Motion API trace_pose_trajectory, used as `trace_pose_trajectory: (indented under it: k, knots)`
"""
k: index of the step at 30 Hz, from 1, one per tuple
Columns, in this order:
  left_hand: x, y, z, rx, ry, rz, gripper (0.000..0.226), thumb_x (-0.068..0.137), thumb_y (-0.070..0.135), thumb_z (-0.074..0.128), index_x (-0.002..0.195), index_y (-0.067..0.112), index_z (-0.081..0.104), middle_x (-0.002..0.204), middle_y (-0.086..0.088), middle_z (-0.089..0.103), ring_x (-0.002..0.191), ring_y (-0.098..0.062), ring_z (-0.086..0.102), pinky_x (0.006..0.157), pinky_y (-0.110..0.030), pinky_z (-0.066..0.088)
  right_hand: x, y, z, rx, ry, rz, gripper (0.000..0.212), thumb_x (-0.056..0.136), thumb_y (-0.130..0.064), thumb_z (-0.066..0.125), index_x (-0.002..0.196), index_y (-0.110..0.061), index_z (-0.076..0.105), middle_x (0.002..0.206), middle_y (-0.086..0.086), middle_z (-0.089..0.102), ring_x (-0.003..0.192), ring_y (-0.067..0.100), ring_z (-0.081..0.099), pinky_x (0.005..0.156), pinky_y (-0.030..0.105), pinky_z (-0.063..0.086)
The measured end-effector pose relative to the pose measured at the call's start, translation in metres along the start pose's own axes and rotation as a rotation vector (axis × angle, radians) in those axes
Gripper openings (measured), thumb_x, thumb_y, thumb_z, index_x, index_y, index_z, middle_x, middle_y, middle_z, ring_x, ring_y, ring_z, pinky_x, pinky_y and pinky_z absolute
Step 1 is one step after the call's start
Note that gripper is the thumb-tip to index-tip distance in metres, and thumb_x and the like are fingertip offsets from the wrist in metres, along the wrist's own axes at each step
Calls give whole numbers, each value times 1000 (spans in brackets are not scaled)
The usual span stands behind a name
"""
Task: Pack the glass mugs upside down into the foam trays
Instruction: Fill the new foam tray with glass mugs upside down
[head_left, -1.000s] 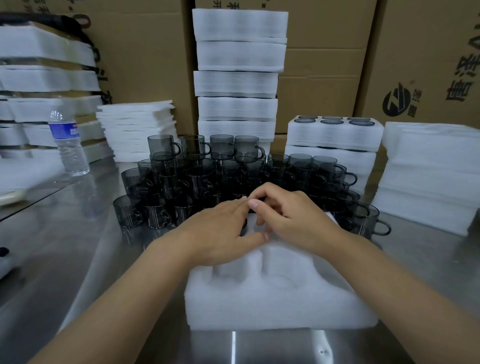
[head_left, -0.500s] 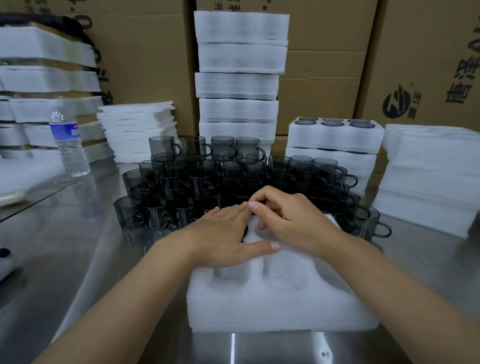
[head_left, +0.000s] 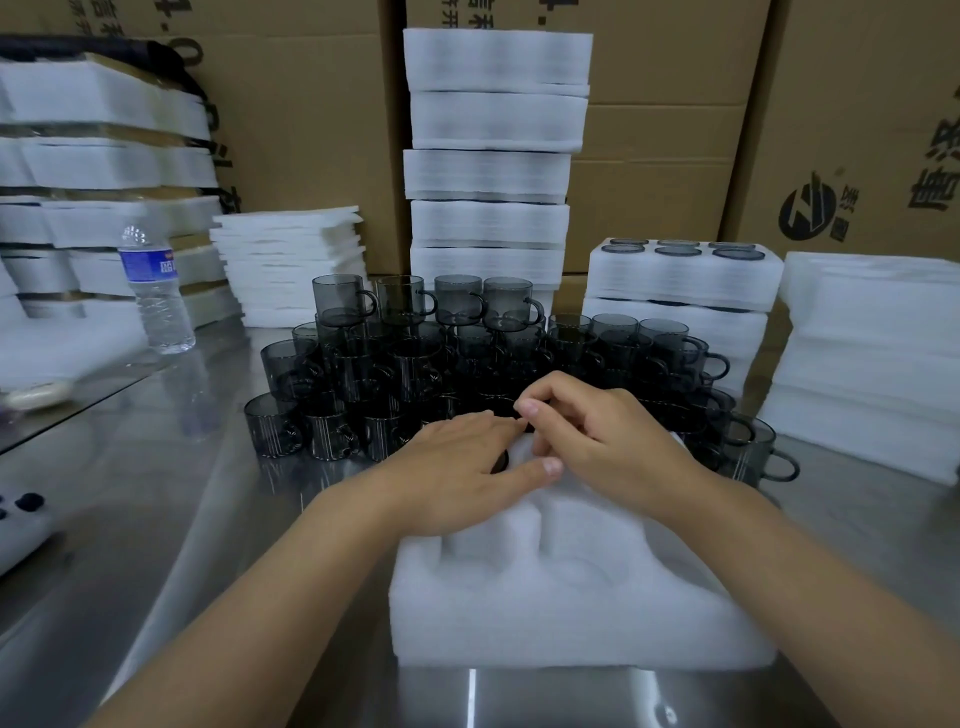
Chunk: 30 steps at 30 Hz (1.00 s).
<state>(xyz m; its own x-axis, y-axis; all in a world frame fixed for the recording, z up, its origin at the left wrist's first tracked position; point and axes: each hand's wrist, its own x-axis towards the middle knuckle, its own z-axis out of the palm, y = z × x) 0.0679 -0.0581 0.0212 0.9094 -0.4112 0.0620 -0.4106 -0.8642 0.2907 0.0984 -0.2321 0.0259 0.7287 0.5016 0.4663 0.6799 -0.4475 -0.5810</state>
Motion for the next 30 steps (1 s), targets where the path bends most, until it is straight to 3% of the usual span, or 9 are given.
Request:
trace_pose_trajectory:
  k: [3, 6, 8, 13, 20, 23, 25, 27, 30]
  knots:
    - [0, 0, -2, -240, 219, -21, 52, 84, 67, 36, 125, 41, 53, 115, 16, 59, 105, -5, 57, 101, -41, 41, 0, 1, -2, -17, 36, -12, 16, 95, -41, 45, 92, -33, 59, 72, -10, 66, 73, 9, 62, 73, 41, 49]
    - [-2, -10, -11, -152, 703, -78, 36, 84, 50, 56, 115, 33, 64, 106, 17, 62, 80, -2, 58, 91, -45, 46, -1, 0, -3, -24, 36, 2, 19, 94, -43, 42, 92, -35, 58, 73, -15, 65, 76, 7, 62, 75, 40, 50]
    - [-6, -20, -19, -119, 869, -157, 32, 85, 37, 64, 116, 31, 64, 100, 18, 58, 68, 1, 50, 86, -44, 47, -1, -1, -4, -27, 18, 20, 23, 93, -46, 39, 94, -34, 59, 74, -14, 65, 77, 7, 62, 76, 40, 50]
    - [-8, -42, -21, -91, 748, -327, 59, 81, 39, 70, 135, 33, 48, 128, 9, 56, 104, -19, 57, 95, -50, 45, -3, -3, -4, -39, -5, 33, 29, 93, -46, 38, 97, -29, 61, 76, -10, 66, 77, 9, 62, 76, 40, 49]
    - [0, -56, -11, -32, 638, -337, 77, 79, 39, 74, 144, 34, 33, 145, 9, 41, 102, -24, 60, 97, -49, 44, -2, -3, -4, -36, 3, 35, 31, 93, -44, 39, 96, -24, 62, 76, -7, 66, 79, 12, 62, 74, 34, 46]
    - [3, -59, -10, -51, 641, -292, 81, 79, 35, 76, 145, 33, 30, 141, 8, 43, 79, -9, 62, 94, -46, 45, -2, -2, -4, -49, 0, 28, 32, 94, -43, 39, 95, -21, 63, 77, -5, 66, 78, 13, 62, 73, 33, 45]
    - [5, -61, -8, -38, 664, -268, 83, 78, 37, 76, 145, 33, 28, 132, 12, 45, 67, -1, 56, 81, -37, 49, -2, -2, -4, -57, 1, 25, 33, 95, -42, 39, 95, -20, 63, 77, -4, 66, 76, 12, 60, 73, 34, 45]
    - [5, -63, -7, -20, 695, -267, 82, 77, 40, 75, 145, 34, 28, 119, 17, 44, 68, 0, 55, 64, -27, 46, -2, -2, -4, -64, 1, 25, 34, 95, -43, 38, 95, -20, 63, 77, -4, 67, 75, 12, 60, 73, 36, 46]
    - [5, -64, -7, -12, 739, -275, 77, 78, 40, 75, 141, 34, 32, 107, 17, 45, 70, -1, 56, 59, -22, 43, -2, -2, -4, -74, 1, 15, 33, 96, -41, 39, 94, -18, 63, 78, -1, 67, 73, 13, 58, 72, 36, 46]
